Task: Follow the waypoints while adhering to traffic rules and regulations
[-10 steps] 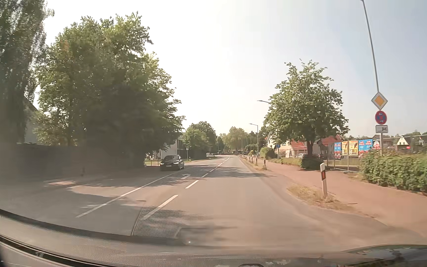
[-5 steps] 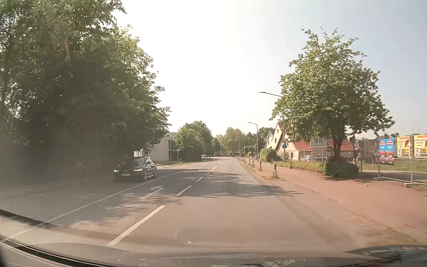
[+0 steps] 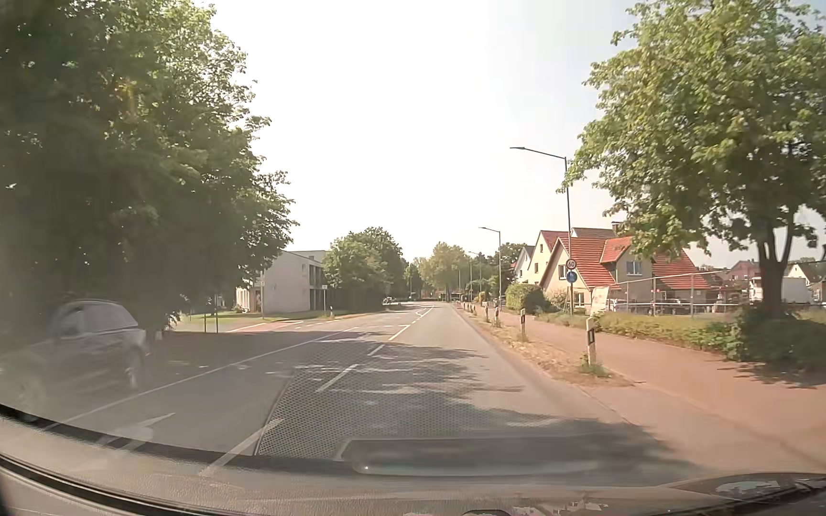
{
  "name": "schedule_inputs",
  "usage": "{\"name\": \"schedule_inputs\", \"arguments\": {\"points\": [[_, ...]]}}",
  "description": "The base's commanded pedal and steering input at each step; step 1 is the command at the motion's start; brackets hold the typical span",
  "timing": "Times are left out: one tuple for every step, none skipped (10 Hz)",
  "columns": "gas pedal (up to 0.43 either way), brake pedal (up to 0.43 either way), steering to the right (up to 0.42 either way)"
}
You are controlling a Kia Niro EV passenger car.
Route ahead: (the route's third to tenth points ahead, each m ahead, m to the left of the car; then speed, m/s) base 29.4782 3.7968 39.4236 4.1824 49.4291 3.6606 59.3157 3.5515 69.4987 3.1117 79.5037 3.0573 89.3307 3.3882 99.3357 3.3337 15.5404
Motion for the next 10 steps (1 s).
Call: {"name": "schedule_inputs", "arguments": {"points": [[0.13,0.0,0.0],[0.157,0.0,0.0],[0.24,0.0,0.0],[0.24,0.0,0.0],[0.22,0.0,0.0],[0.177,0.0,0.001],[0.157,0.0,0.0],[0.13,0.0,0.0],[0.11,0.0,0.0],[0.098,0.0,-0.001]]}}
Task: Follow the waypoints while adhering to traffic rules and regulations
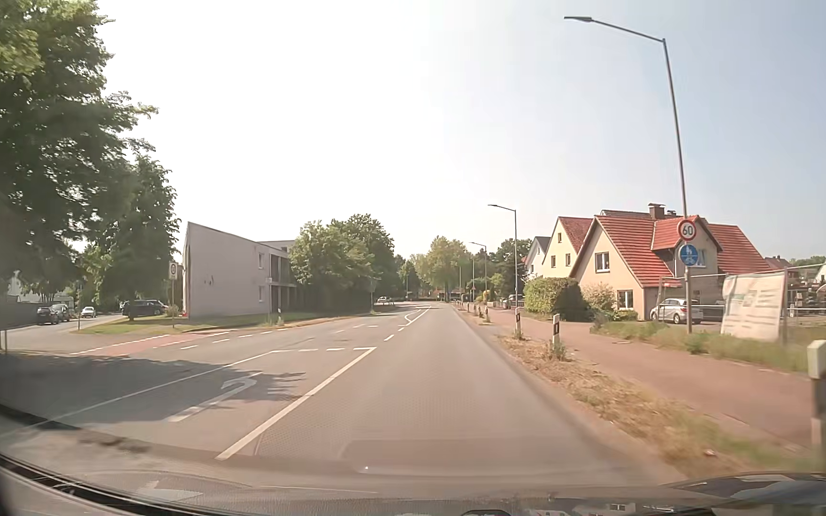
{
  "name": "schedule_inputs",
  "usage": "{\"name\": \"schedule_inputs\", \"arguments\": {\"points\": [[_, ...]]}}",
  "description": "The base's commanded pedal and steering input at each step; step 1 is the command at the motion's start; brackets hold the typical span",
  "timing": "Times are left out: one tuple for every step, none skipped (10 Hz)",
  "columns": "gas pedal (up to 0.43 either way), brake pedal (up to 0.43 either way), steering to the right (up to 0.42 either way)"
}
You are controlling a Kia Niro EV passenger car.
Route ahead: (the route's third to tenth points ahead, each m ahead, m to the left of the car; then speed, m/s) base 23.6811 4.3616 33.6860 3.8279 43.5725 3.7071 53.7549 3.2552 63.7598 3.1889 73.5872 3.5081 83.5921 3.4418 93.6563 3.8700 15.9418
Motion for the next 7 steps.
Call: {"name": "schedule_inputs", "arguments": {"points": [[0.098,0.0,0.0],[0.098,0.0,0.0],[0.11,0.0,0.0],[0.15,0.0,0.001],[0.169,0.0,0.001],[0.169,0.0,0.0],[0.169,0.0,0.0]]}}
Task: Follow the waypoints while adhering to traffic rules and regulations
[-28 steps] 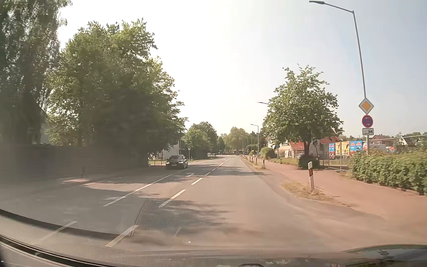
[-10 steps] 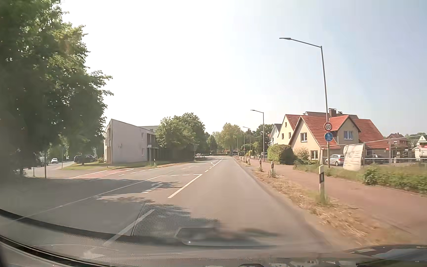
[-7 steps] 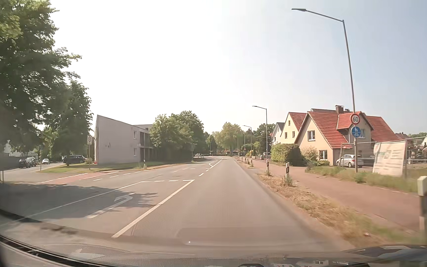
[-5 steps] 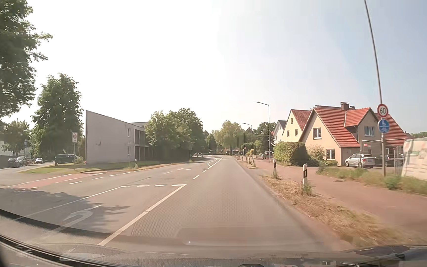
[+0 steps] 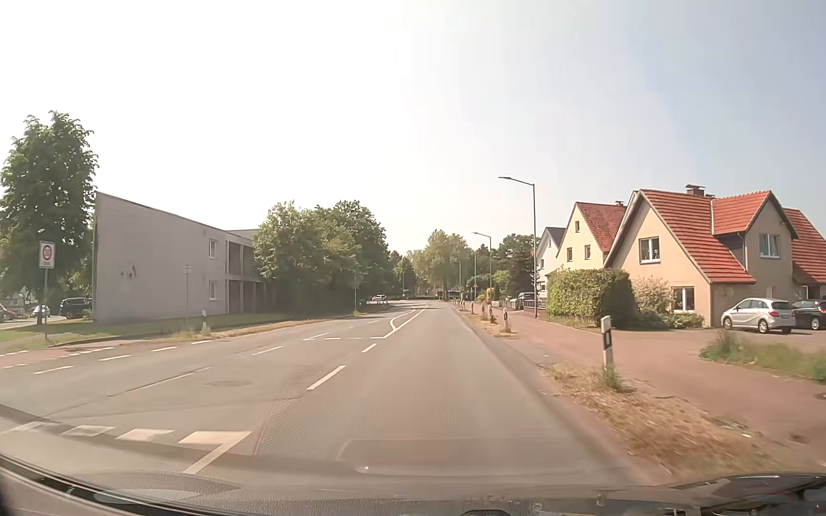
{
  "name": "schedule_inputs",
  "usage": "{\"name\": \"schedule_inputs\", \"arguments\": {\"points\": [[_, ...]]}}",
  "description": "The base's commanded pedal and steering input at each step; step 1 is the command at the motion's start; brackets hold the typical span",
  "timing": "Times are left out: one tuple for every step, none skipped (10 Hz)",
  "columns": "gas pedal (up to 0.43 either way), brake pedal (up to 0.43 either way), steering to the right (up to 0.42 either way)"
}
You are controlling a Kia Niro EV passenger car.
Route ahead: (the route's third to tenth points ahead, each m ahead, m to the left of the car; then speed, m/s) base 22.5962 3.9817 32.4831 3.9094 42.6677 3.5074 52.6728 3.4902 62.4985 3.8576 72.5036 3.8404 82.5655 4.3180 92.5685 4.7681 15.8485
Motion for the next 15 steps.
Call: {"name": "schedule_inputs", "arguments": {"points": [[0.169,0.0,-0.001],[0.169,0.0,-0.004],[0.169,0.0,-0.003],[0.169,0.0,-0.003],[0.169,0.0,-0.003],[0.169,0.0,-0.002],[0.169,0.0,-0.002],[0.169,0.0,-0.003],[0.169,0.0,-0.003],[0.157,0.0,-0.002],[0.138,0.0,-0.003],[0.13,0.0,-0.002],[0.13,0.0,-0.001],[0.13,0.0,-0.001],[0.13,0.0,0.0]]}}
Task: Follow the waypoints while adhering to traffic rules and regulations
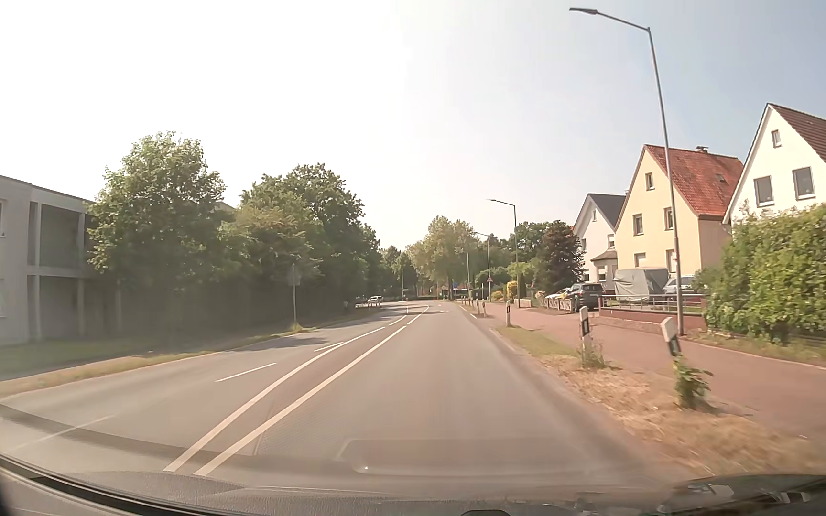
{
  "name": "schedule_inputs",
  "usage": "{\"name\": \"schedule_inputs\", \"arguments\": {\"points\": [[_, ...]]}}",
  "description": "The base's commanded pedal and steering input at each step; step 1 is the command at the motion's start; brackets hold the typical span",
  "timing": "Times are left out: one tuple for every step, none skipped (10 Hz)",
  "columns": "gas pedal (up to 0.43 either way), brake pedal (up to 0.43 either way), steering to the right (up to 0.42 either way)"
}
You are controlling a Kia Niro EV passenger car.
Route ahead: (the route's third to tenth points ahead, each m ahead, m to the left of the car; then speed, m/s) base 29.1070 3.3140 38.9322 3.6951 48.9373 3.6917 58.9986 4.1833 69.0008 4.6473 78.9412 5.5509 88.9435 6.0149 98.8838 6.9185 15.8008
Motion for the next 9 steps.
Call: {"name": "schedule_inputs", "arguments": {"points": [[0.13,0.0,0.0],[0.13,0.0,0.0],[0.13,0.0,0.0],[0.138,0.0,0.0],[0.138,0.0,-0.001],[0.138,0.0,-0.001],[0.13,0.0,-0.001],[0.13,0.0,-0.001],[0.118,0.0,-0.001]]}}
